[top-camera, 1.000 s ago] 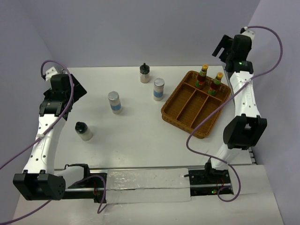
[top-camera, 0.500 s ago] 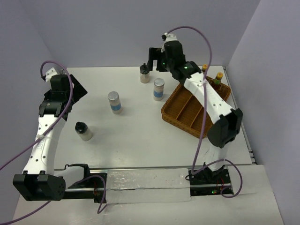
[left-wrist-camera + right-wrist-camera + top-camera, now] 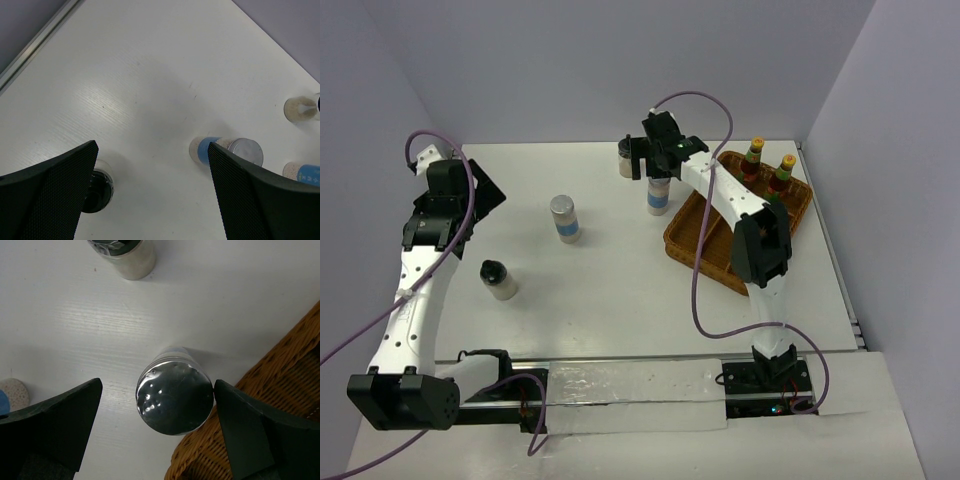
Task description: Organize the condiment bottles
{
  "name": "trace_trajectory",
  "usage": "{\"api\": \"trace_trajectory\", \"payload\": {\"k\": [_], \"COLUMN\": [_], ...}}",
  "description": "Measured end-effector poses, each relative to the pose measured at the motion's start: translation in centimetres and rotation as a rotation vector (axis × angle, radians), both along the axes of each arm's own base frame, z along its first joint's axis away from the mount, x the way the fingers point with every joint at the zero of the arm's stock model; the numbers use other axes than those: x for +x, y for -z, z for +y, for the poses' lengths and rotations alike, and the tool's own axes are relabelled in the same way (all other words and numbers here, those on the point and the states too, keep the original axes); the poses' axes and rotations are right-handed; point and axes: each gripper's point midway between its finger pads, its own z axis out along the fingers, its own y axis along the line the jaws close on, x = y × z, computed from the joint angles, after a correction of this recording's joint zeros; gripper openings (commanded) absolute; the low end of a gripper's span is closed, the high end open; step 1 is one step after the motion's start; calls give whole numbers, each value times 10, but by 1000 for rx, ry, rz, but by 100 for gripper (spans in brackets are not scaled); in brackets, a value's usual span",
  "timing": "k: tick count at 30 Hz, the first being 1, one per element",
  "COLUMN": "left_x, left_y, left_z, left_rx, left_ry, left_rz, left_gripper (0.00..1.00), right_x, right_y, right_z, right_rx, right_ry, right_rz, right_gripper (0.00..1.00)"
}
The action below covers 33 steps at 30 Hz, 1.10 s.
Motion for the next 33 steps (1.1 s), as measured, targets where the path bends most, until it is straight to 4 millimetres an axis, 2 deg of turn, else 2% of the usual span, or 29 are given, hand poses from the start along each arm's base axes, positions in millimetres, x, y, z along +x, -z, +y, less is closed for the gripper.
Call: {"api": "trace_trajectory", "payload": {"k": [17, 22, 26, 30, 33], "left_x": [3, 3, 3, 2, 1], "left_y": [5, 5, 5, 7, 9], "left_z": [-1, -1, -1, -1, -1], "left_rx": [-1, -1, -1, 0, 0], "left_ry": [3, 2, 3, 2, 2], "left_rz": [16, 16, 16, 21, 26], "left_gripper": [100, 99, 99, 100, 100], "right_x": [-2, -1, -1, 0, -1], "right_y": [15, 15, 18, 24, 26], "right_z": [-7, -8, -8, -7, -9], "right_rx": [-35, -39, -40, -45, -50], "right_ry": [20, 27, 27, 26, 27], "right_rz": [20, 18, 20, 28, 32], "right_gripper": [99, 89, 87, 70, 47]}}
